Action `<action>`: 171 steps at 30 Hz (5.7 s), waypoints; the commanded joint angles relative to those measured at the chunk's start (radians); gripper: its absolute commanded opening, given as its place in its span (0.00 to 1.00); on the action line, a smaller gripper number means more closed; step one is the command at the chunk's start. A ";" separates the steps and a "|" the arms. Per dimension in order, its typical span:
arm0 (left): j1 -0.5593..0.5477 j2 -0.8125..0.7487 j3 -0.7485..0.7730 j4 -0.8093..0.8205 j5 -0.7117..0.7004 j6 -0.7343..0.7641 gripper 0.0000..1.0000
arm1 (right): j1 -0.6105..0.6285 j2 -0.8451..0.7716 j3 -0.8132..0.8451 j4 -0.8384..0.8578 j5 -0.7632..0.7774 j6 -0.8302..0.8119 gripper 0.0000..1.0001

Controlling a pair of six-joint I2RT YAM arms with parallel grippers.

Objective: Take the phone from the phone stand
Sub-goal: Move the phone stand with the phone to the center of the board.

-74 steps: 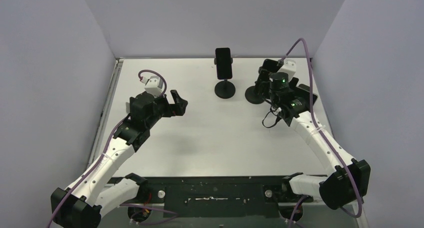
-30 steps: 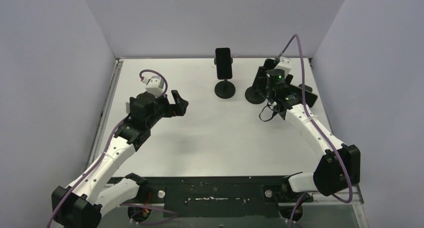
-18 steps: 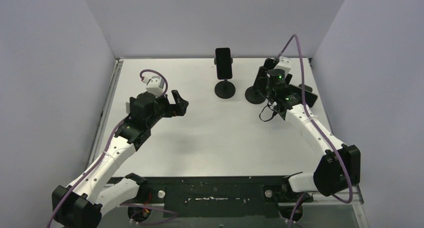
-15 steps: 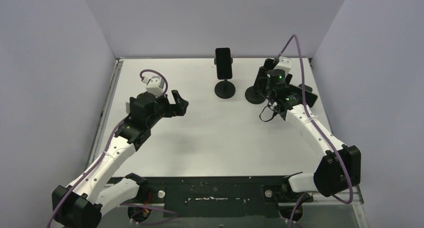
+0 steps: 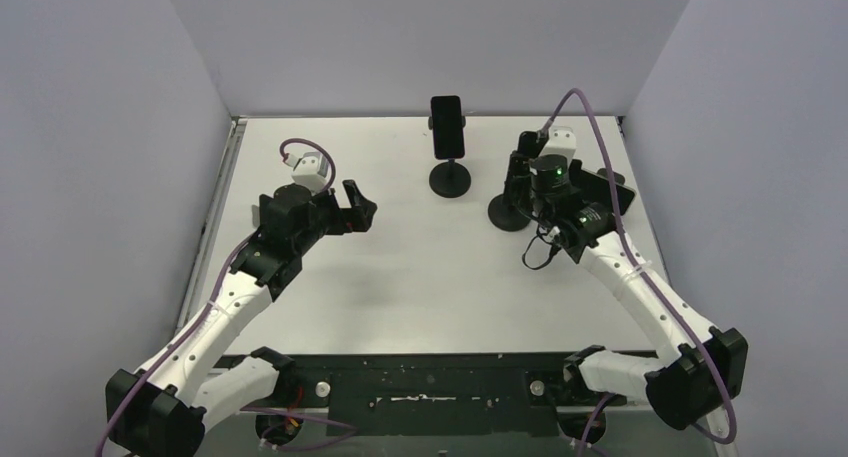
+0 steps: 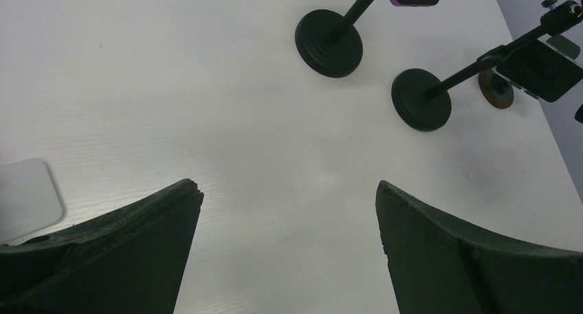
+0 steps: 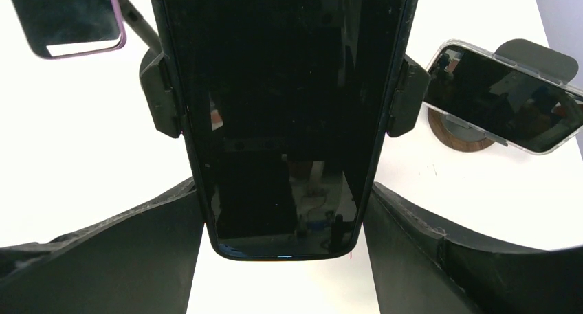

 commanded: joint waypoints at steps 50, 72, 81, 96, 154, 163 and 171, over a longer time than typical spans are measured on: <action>-0.298 0.215 0.196 0.345 0.220 -0.219 0.97 | 0.089 -0.502 -0.199 -0.111 -0.298 -0.108 0.57; -0.451 0.578 0.604 0.383 0.190 -0.306 0.90 | 0.091 -0.566 -0.252 -0.116 -0.277 -0.099 0.60; -0.499 0.696 0.747 0.272 0.185 -0.259 0.75 | 0.091 -0.572 -0.251 -0.117 -0.274 -0.102 0.60; -0.502 0.751 0.771 0.290 0.228 -0.261 0.39 | 0.090 -0.574 -0.246 -0.120 -0.274 -0.100 0.60; -0.356 -0.012 0.019 0.420 0.194 -0.358 0.00 | 0.093 -0.502 -0.274 0.210 -0.687 0.143 1.00; -0.356 0.009 -0.042 0.495 0.235 -0.485 0.00 | 0.092 -0.500 -0.293 0.194 -0.811 0.096 1.00; -0.355 0.046 -0.094 0.526 0.258 -0.605 0.00 | 0.092 -0.536 -0.312 0.138 -0.888 0.110 1.00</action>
